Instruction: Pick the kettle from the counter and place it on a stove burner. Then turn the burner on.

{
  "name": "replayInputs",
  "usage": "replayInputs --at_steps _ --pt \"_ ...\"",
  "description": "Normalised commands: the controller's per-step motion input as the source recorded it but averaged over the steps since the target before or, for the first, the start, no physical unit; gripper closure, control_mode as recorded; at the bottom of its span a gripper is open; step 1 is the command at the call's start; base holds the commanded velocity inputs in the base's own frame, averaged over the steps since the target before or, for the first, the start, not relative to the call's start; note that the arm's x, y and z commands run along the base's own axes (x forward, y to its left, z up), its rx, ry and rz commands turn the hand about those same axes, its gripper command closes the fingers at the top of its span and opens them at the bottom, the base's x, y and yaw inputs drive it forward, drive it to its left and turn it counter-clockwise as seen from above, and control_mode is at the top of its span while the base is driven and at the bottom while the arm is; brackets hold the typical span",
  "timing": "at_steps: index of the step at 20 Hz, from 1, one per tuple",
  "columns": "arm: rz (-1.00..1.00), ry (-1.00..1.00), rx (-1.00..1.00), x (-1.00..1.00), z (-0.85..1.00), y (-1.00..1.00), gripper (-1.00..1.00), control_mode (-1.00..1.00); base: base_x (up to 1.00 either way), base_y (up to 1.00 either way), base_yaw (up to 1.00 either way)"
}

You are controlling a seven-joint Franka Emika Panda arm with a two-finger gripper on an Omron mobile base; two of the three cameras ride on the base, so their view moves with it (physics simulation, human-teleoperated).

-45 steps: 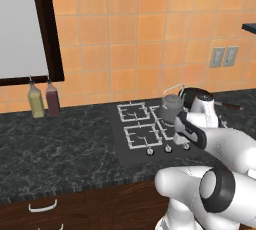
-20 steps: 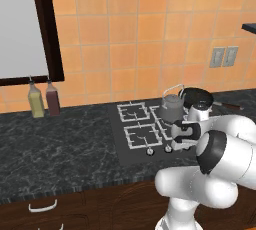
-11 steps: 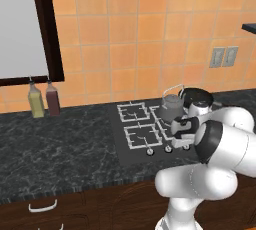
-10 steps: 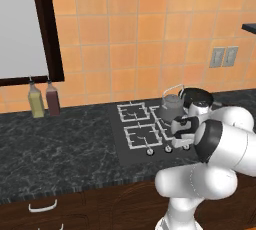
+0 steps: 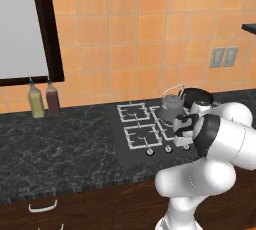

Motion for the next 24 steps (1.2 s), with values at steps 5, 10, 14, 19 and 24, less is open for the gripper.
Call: replayInputs --at_steps 5,10,14,19,24 --pt "0.0 0.0 0.0 -0.04 -0.42 0.22 1.0 -1.0 0.0 0.0 0.0" --pt "0.0 0.0 -0.01 -0.25 -0.37 0.39 1.0 -1.0 0.0 0.0 0.0" --pt "-0.01 0.0 0.0 -0.4 -0.27 0.37 1.0 -1.0 0.0 0.0 0.0" --pt "-0.01 0.0 0.0 -0.49 -0.22 0.25 1.0 -1.0 0.0 0.0 0.0" --pt "-0.01 0.0 0.0 -0.13 -0.06 0.05 1.0 -1.0 0.0 0.0 0.0"
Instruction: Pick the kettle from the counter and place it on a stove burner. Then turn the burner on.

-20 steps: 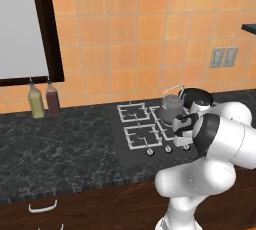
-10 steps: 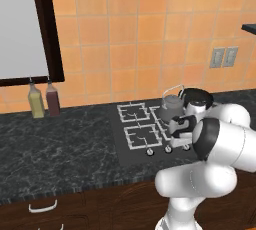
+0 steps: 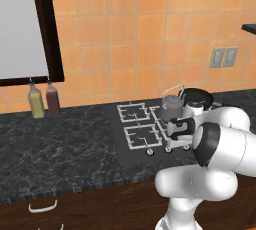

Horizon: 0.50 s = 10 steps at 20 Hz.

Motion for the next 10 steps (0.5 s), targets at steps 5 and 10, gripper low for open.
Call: replayInputs --at_steps 5,10 --pt "0.14 0.0 0.0 0.0 -0.18 0.0 1.0 -1.0 0.0 0.0 0.0" --pt "0.32 0.0 0.0 0.0 -0.33 0.0 1.0 -1.0 0.0 0.0 0.0"
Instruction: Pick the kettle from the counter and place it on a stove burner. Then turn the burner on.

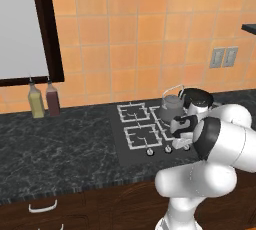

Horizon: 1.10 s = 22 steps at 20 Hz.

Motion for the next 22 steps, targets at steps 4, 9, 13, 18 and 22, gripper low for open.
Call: replayInputs --at_steps 4,9,13,18,22 --pt "0.34 0.0 0.0 0.0 -0.32 0.03 1.0 -1.0 0.0 0.0 0.0" --pt "0.33 0.0 -0.06 -0.02 -0.38 0.22 1.0 -1.0 0.0 0.0 0.0" --pt "0.26 0.0 -0.12 -0.11 -0.39 0.2 1.0 -1.0 0.0 0.0 0.0" --pt "0.09 0.0 -0.02 -0.04 -0.07 0.0 1.0 -1.0 0.0 0.0 0.0" --pt "0.0 0.0 0.0 0.0 0.0 0.0 1.0 -1.0 0.0 0.0 0.0"
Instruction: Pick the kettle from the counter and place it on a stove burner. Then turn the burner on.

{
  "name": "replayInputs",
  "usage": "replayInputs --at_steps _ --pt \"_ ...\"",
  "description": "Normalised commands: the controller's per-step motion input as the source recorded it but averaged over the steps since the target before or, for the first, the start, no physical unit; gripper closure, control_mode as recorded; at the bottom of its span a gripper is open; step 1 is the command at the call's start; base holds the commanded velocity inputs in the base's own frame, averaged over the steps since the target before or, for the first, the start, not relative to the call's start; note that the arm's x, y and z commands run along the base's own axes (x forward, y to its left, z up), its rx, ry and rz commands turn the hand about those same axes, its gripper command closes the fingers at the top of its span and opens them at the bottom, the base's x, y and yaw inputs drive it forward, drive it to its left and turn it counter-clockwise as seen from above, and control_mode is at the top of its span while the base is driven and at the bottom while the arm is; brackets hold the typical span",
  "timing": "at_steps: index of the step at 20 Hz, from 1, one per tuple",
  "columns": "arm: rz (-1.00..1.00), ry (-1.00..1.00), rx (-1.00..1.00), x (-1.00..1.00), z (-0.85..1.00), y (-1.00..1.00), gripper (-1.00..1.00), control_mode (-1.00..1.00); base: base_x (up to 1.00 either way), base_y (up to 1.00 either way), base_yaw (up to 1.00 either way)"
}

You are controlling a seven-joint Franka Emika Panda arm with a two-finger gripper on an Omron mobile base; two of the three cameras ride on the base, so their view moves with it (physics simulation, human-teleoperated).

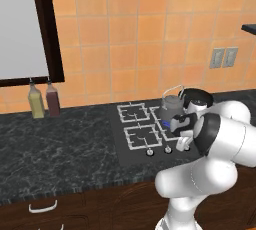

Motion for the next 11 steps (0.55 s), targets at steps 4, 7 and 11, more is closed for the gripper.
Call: replayInputs --at_steps 4,7,11 --pt "0.0 0.0 0.0 0.0 0.0 0.0 1.0 -1.0 0.0 0.0 0.0" --pt "0.0 0.0 0.0 0.0 0.0 0.0 1.0 -1.0 0.0 0.0 0.0" --pt "0.0 0.0 0.0 0.0 0.0 0.0 1.0 -1.0 0.0 0.0 0.0"
